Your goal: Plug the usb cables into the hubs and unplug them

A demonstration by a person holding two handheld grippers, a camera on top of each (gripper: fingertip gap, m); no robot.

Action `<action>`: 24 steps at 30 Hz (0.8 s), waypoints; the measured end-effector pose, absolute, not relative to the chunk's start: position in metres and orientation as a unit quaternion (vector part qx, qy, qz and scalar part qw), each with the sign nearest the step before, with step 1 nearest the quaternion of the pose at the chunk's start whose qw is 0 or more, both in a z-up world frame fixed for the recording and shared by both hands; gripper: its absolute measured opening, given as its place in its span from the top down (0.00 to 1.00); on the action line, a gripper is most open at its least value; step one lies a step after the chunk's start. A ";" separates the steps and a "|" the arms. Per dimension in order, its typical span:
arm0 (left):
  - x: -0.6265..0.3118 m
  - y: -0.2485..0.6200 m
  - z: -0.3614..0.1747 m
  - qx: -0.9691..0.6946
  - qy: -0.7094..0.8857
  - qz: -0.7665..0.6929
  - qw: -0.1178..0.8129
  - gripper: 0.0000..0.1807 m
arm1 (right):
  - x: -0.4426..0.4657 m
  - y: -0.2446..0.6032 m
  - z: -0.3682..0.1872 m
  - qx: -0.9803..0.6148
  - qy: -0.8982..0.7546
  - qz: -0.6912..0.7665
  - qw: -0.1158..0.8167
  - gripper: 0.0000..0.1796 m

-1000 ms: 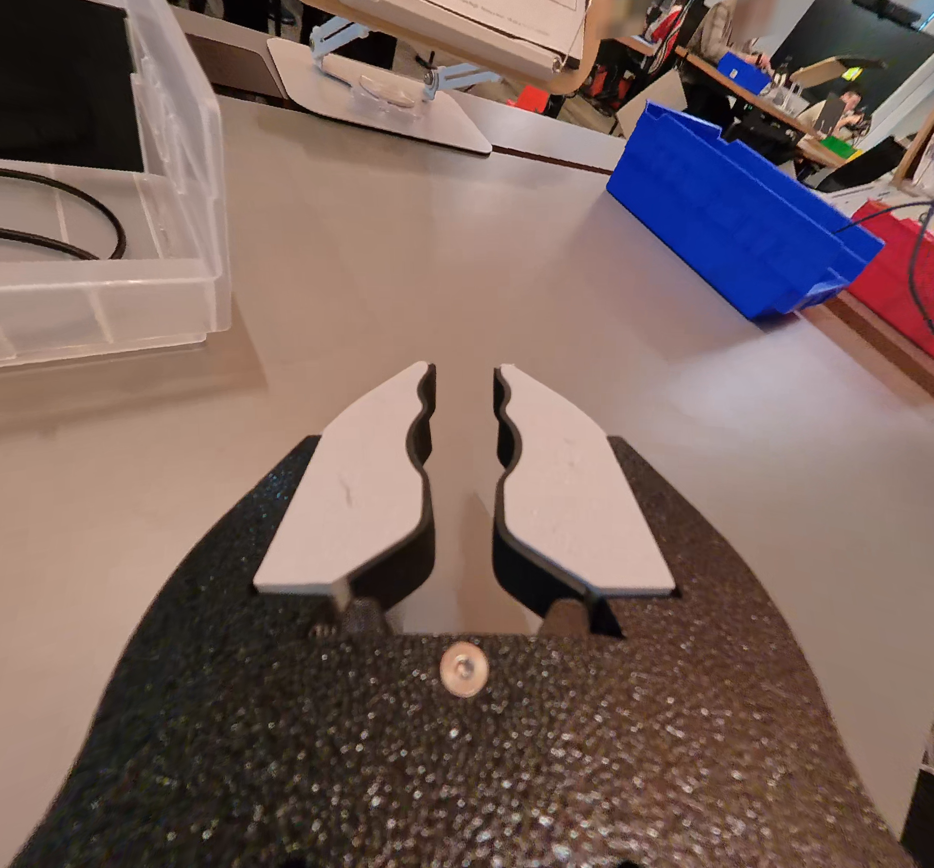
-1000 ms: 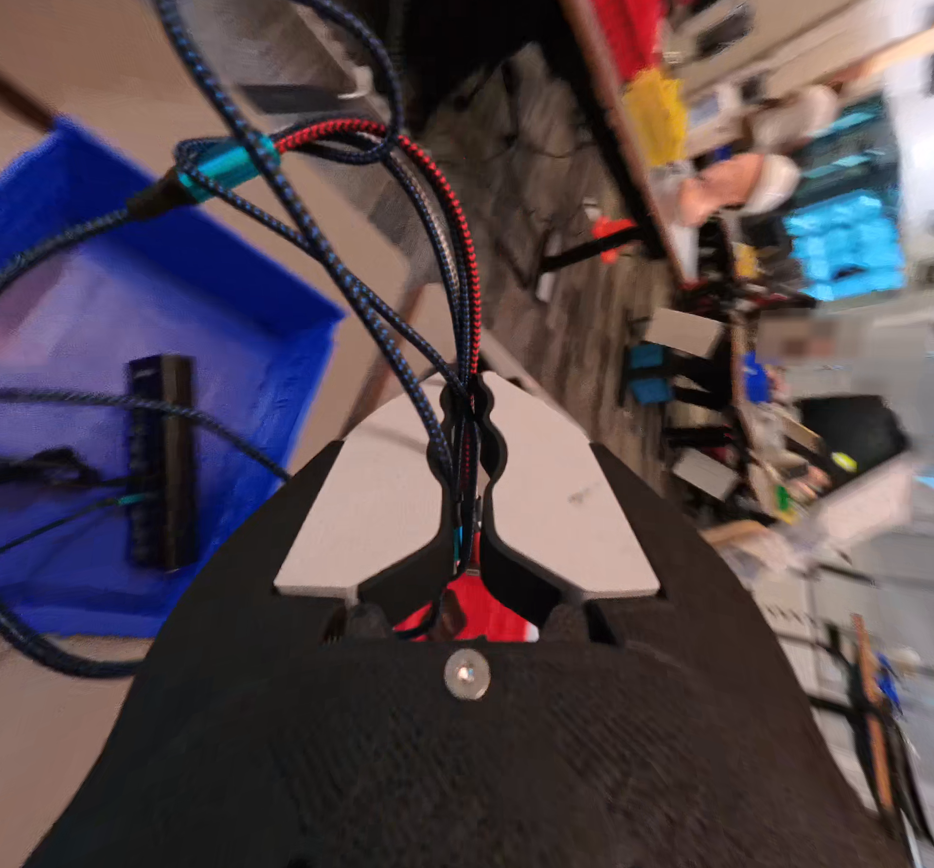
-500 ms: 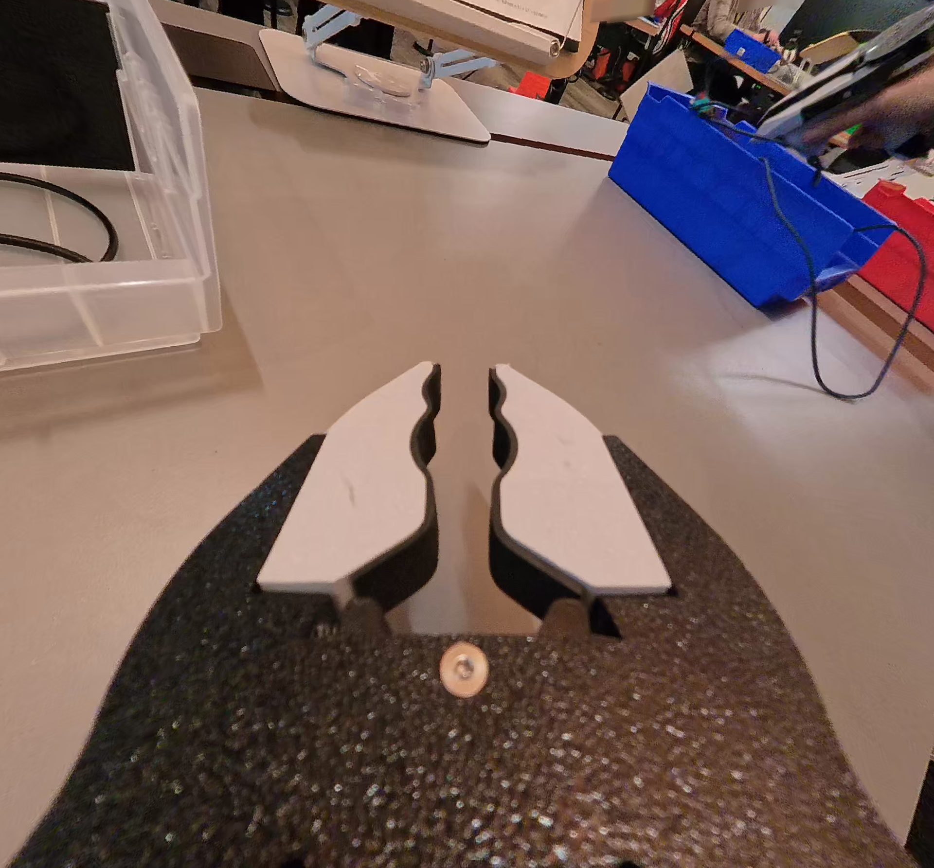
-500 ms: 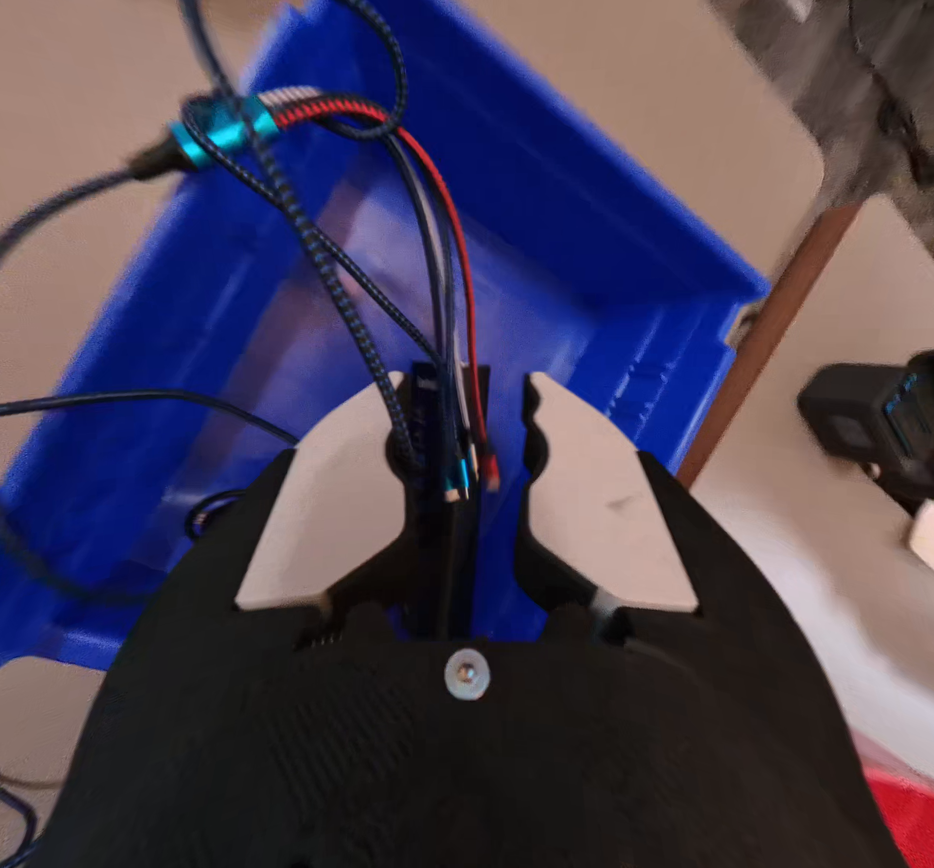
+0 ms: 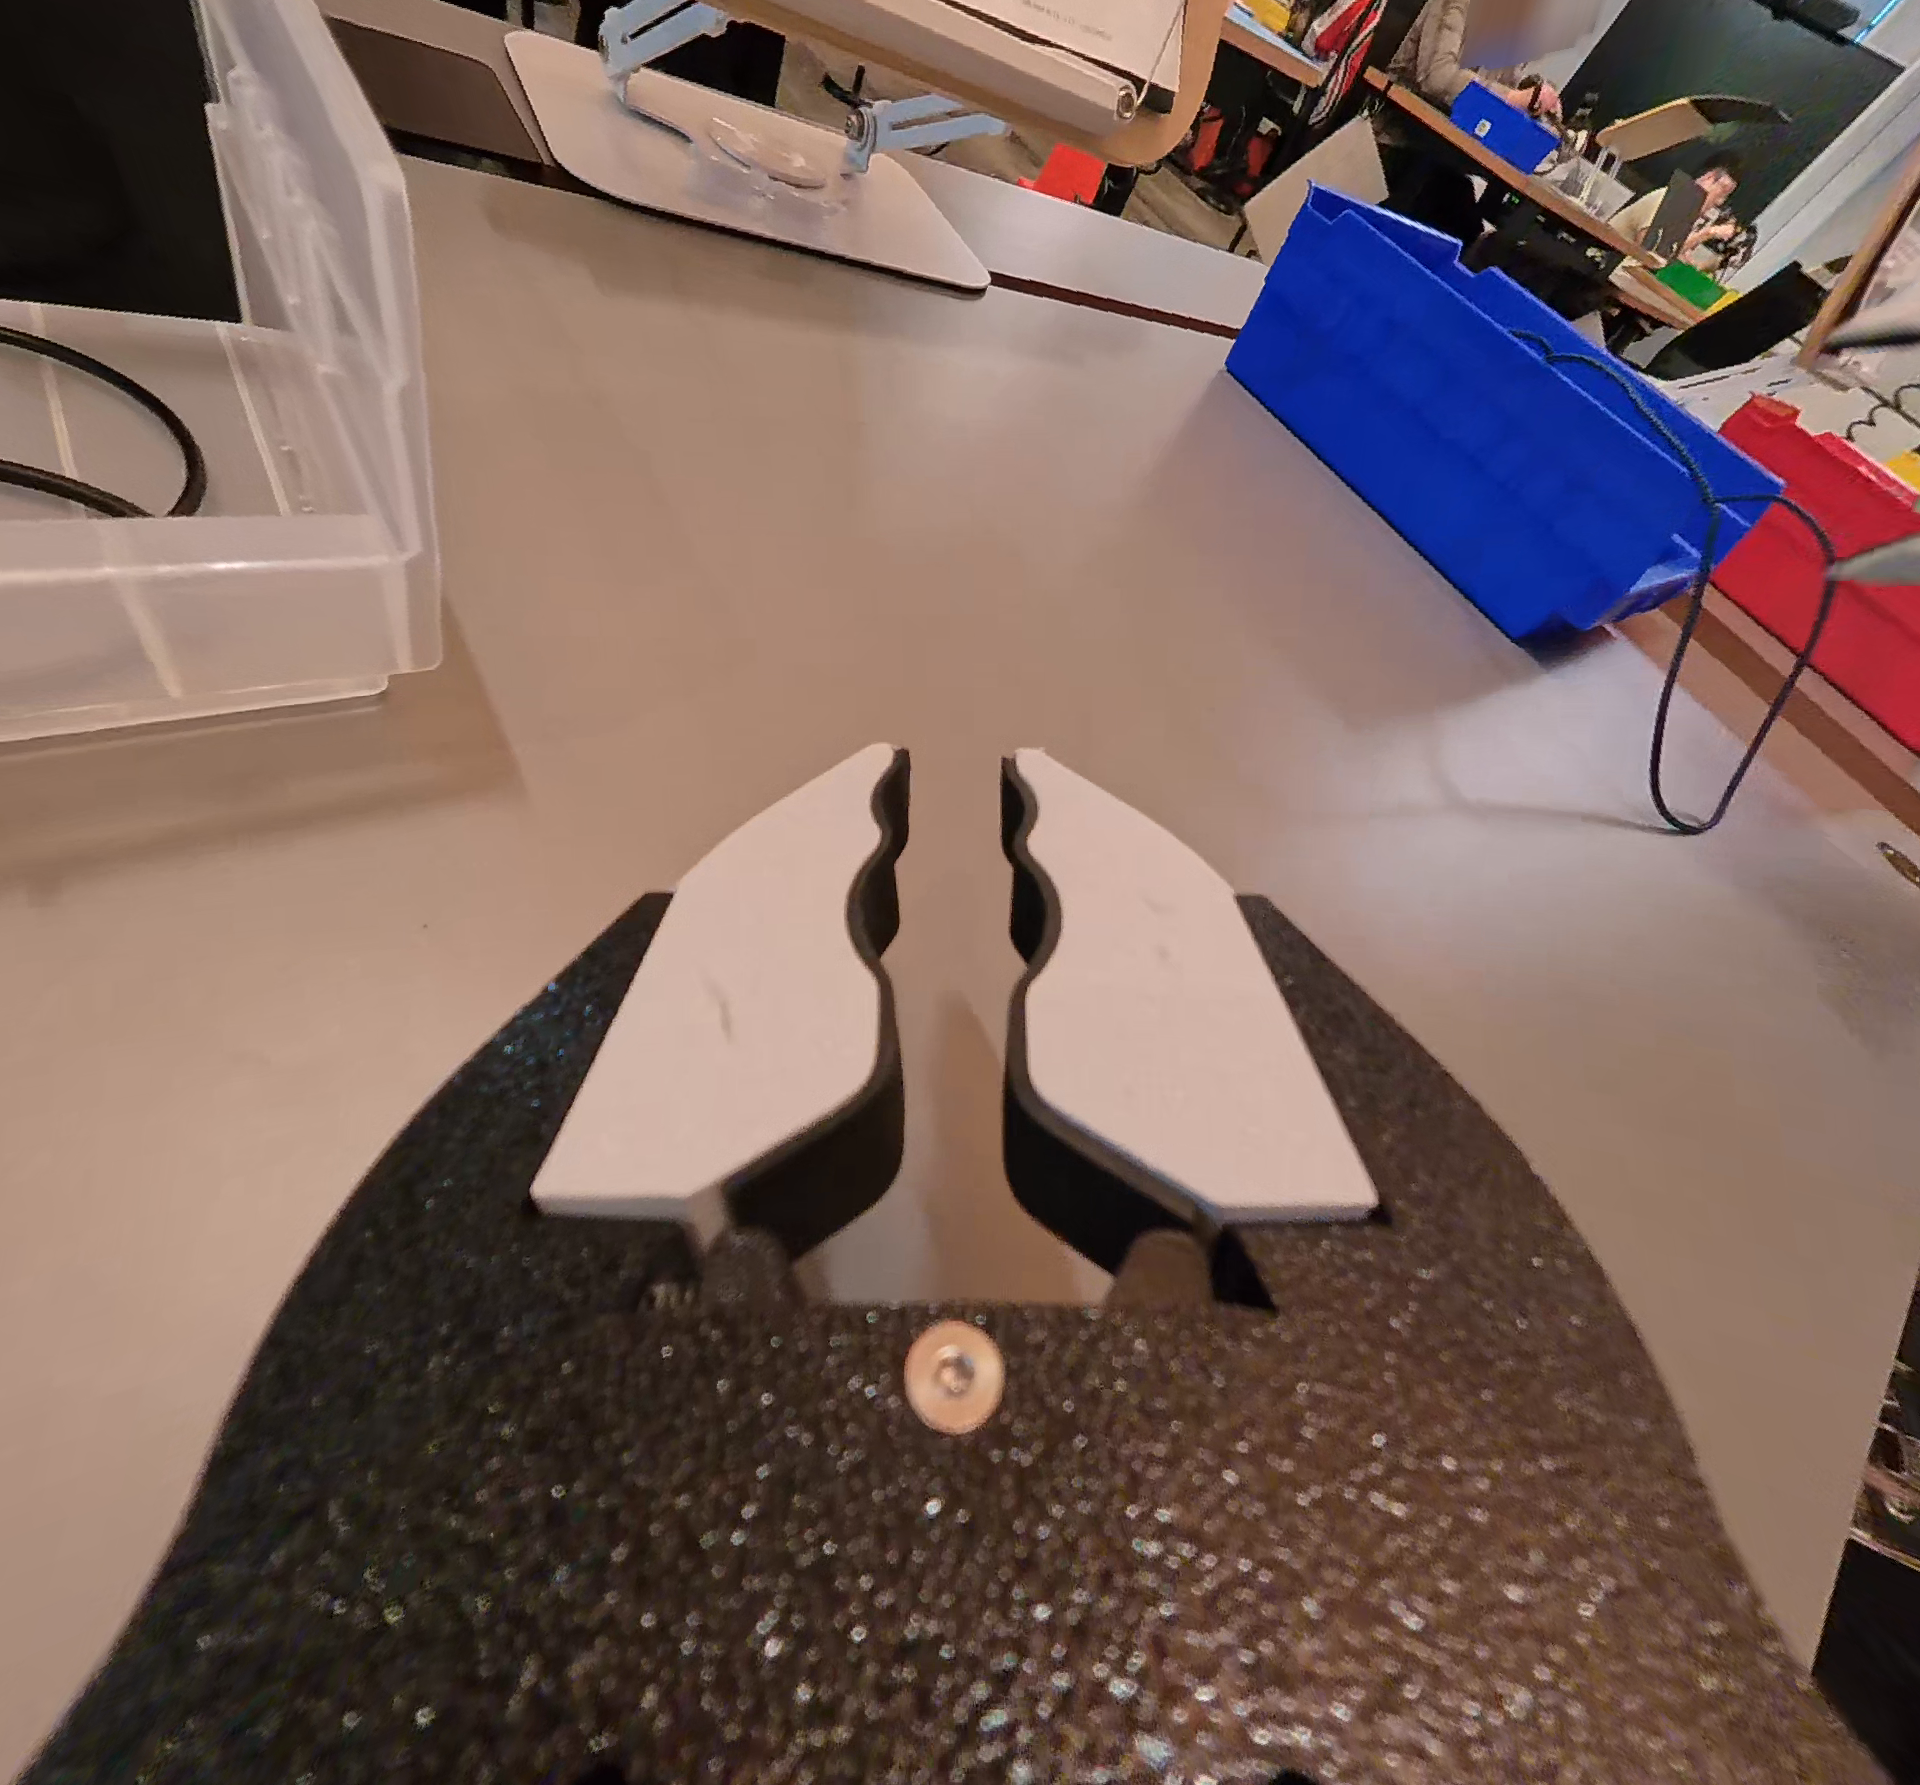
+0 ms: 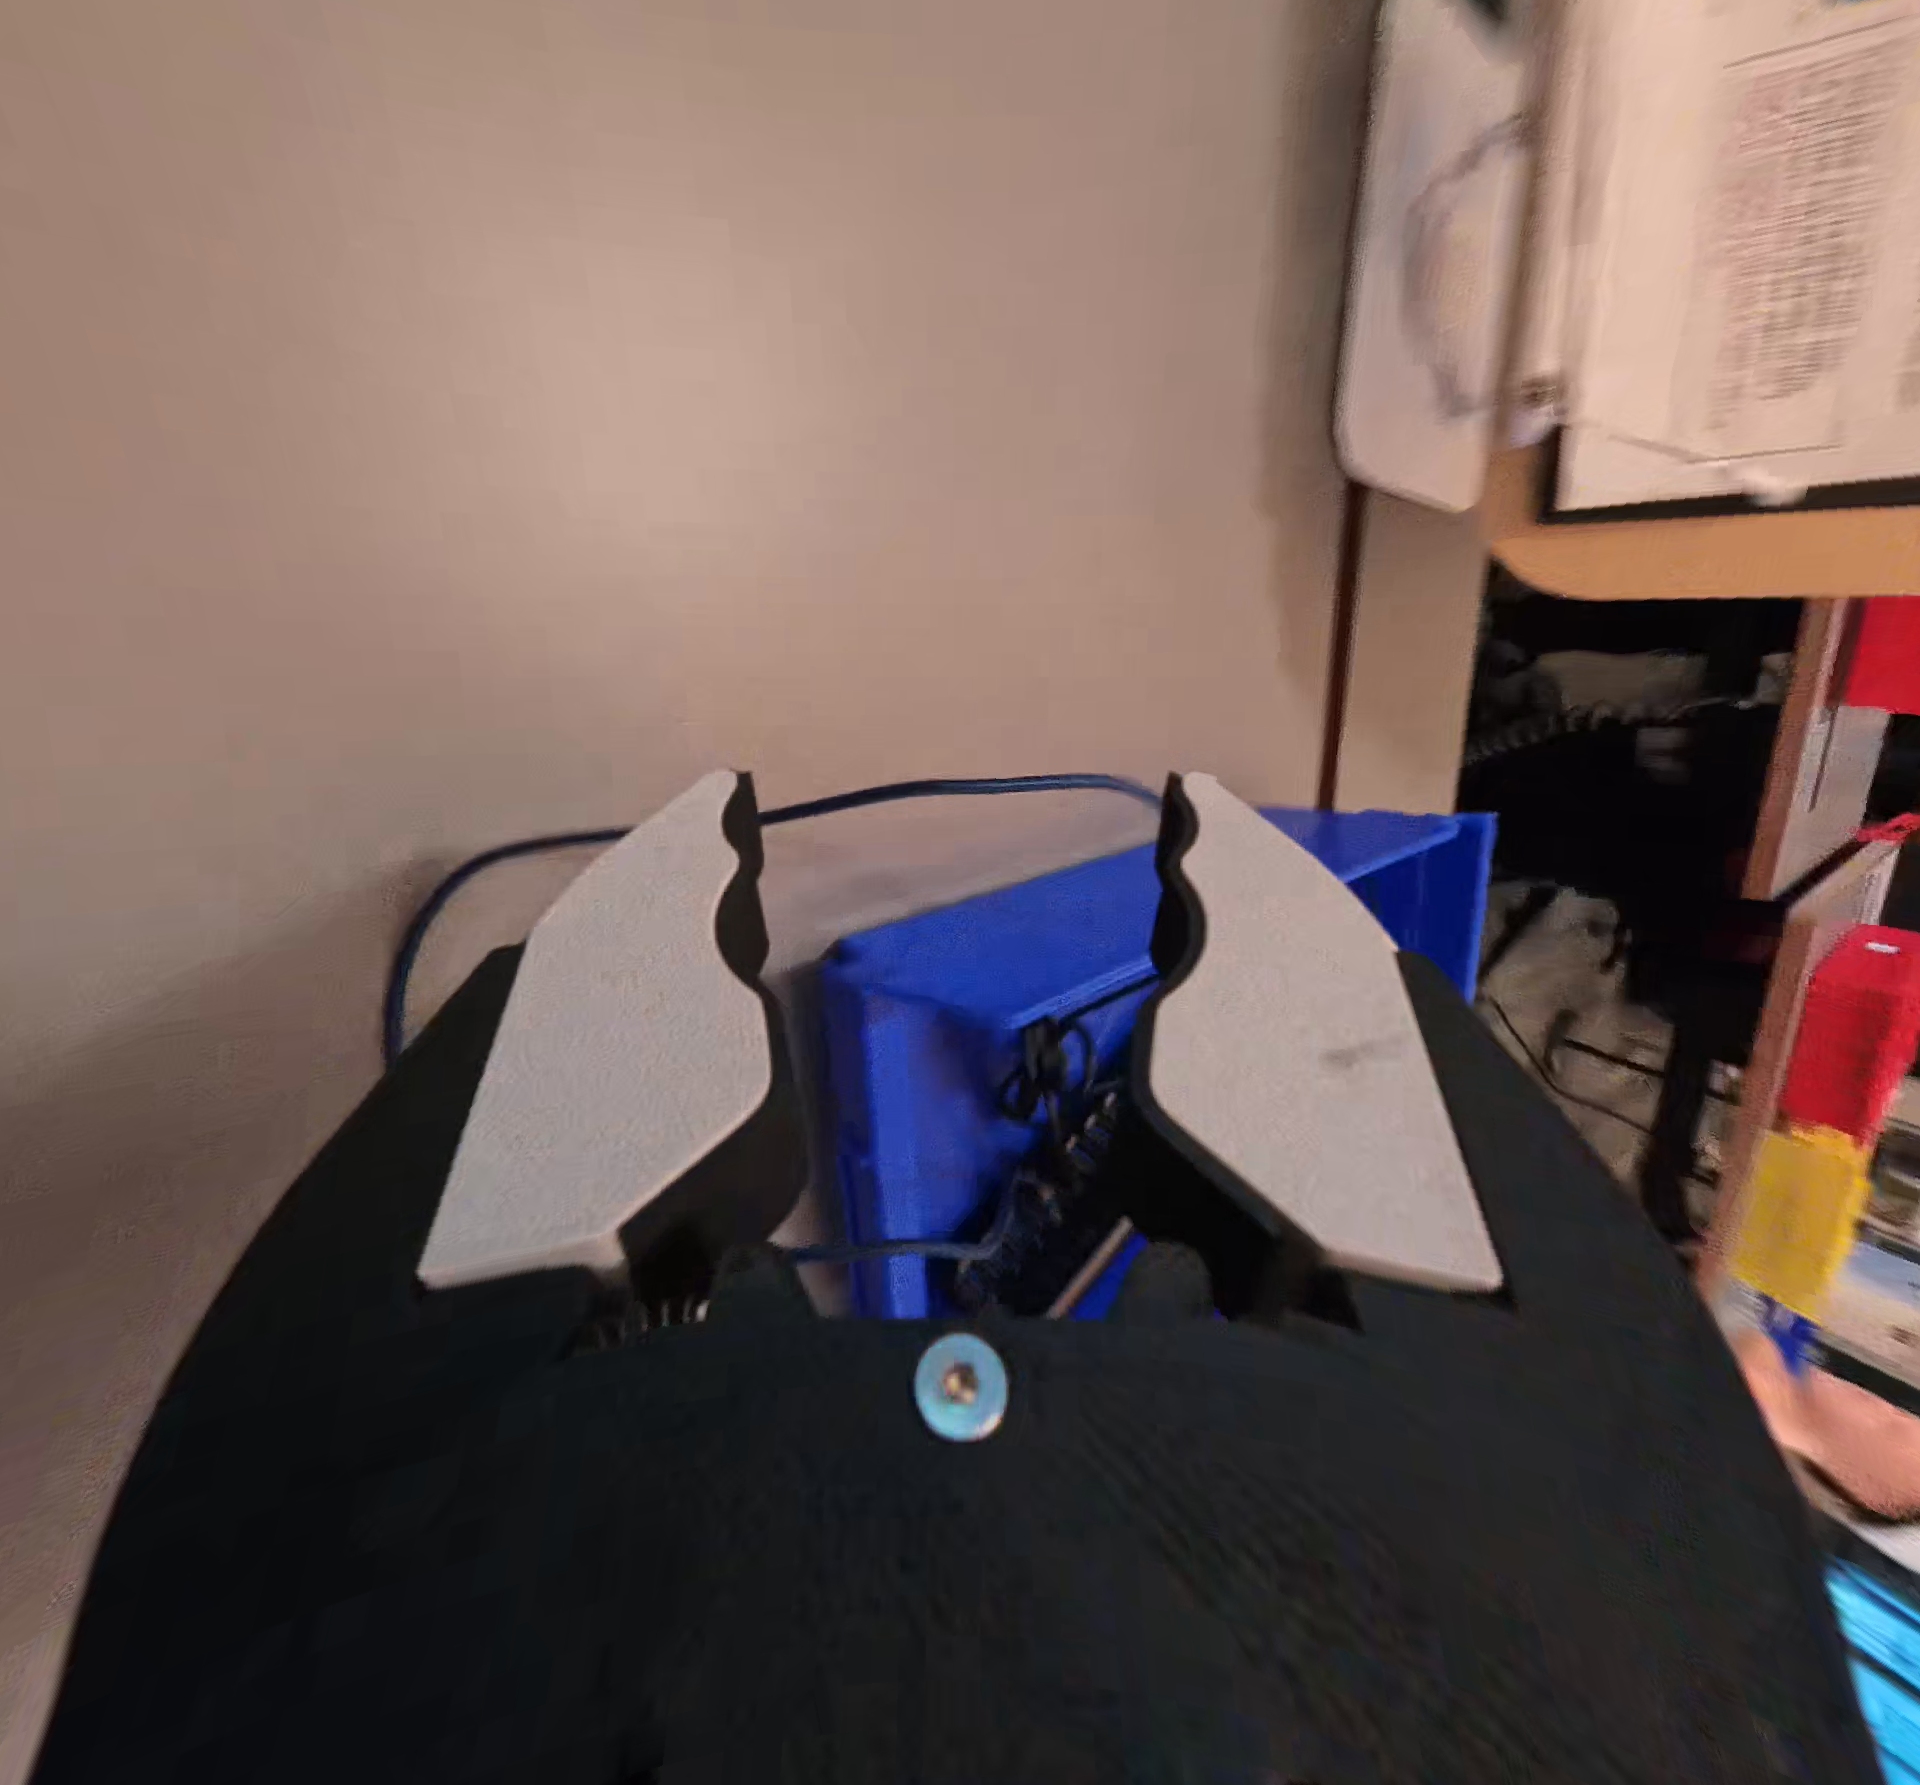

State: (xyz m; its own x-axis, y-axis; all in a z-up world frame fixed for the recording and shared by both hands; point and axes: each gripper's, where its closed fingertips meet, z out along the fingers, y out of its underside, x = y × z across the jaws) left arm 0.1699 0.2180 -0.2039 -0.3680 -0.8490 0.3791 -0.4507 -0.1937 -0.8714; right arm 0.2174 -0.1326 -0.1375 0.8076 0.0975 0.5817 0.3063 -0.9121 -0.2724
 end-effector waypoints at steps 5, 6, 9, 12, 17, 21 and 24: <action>0.169 0.218 -0.203 -0.529 0.611 -0.559 0.185 0.91 | 0.198 -0.142 -0.171 -0.945 0.091 -0.289 0.119 0.55; 0.169 0.218 -0.202 -0.529 0.611 -0.559 0.187 0.91 | 0.192 -0.140 -0.179 -0.941 0.158 -0.263 0.140 0.52; 0.169 0.217 -0.203 -0.528 0.612 -0.558 0.188 0.91 | 0.197 -0.132 -0.195 -0.890 0.299 -0.249 0.237 0.62; 0.169 0.216 -0.203 -0.526 0.615 -0.556 0.189 0.91 | 0.210 -0.154 -0.224 -0.866 0.379 -0.250 0.212 0.78; 0.168 0.216 -0.202 -0.524 0.616 -0.557 0.189 0.92 | 0.207 -0.148 -0.224 -0.872 0.362 -0.216 0.251 1.00; 0.169 0.216 -0.202 -0.525 0.613 -0.561 0.185 0.92 | 0.229 -0.164 -0.153 -0.866 0.324 -0.283 0.256 1.00; 0.169 0.215 -0.202 -0.525 0.614 -0.561 0.182 0.92 | 0.281 -0.194 -0.077 -0.829 0.321 -0.365 0.276 1.00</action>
